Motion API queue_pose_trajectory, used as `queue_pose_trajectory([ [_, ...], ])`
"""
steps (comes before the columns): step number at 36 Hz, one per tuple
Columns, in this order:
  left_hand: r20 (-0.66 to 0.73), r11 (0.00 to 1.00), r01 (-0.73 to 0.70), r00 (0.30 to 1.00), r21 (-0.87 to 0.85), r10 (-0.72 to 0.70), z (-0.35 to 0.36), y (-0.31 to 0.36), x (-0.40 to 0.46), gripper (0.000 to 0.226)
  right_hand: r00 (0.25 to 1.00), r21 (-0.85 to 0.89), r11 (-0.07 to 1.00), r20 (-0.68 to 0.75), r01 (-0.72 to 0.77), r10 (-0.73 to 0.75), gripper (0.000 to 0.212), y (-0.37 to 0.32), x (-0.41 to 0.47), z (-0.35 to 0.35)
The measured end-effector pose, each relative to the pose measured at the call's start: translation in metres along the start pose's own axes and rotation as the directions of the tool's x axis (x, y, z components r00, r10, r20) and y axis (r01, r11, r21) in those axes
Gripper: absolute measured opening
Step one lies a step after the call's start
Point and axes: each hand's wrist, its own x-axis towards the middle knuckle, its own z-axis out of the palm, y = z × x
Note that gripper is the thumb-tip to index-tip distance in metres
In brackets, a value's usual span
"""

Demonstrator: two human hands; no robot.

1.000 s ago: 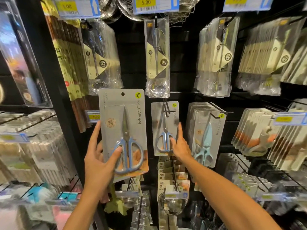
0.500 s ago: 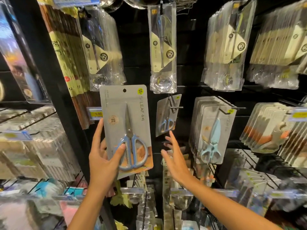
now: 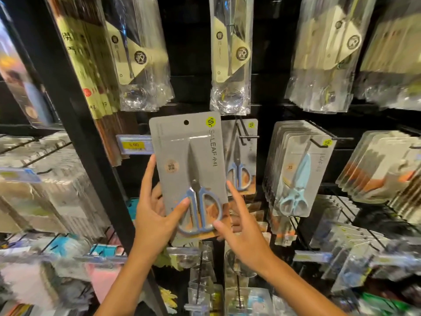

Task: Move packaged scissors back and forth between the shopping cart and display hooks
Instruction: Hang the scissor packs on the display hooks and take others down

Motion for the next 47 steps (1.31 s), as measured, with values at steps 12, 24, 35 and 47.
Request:
queue_pose_trajectory([
  [12,0.242,0.975,0.06,0.964,0.213,-0.112,0.017,-0.031,-0.001,0.118,0.98,-0.022,0.991,-0.154,-0.131,0.126,0.085,0.039,-0.027,-0.008],
  [24,0.338,0.964,0.063,0.929,0.258,-0.152,0.051,-0.039,0.007,0.119,0.961,-0.075,0.989,-0.254,-0.131,0.108,0.086,0.047,-0.042,-0.03],
  [35,0.38,0.974,0.113,0.907,0.199,-0.183,0.063,-0.039,0.014,0.114,0.959,-0.094,0.99,-0.275,-0.102,0.072,0.085,0.062,-0.048,-0.041],
  [47,0.434,0.971,0.196,0.87,0.134,-0.235,0.075,-0.055,0.031,0.11,0.988,-0.193,0.972,-0.103,-0.137,0.118,0.101,0.072,-0.02,-0.048],
])
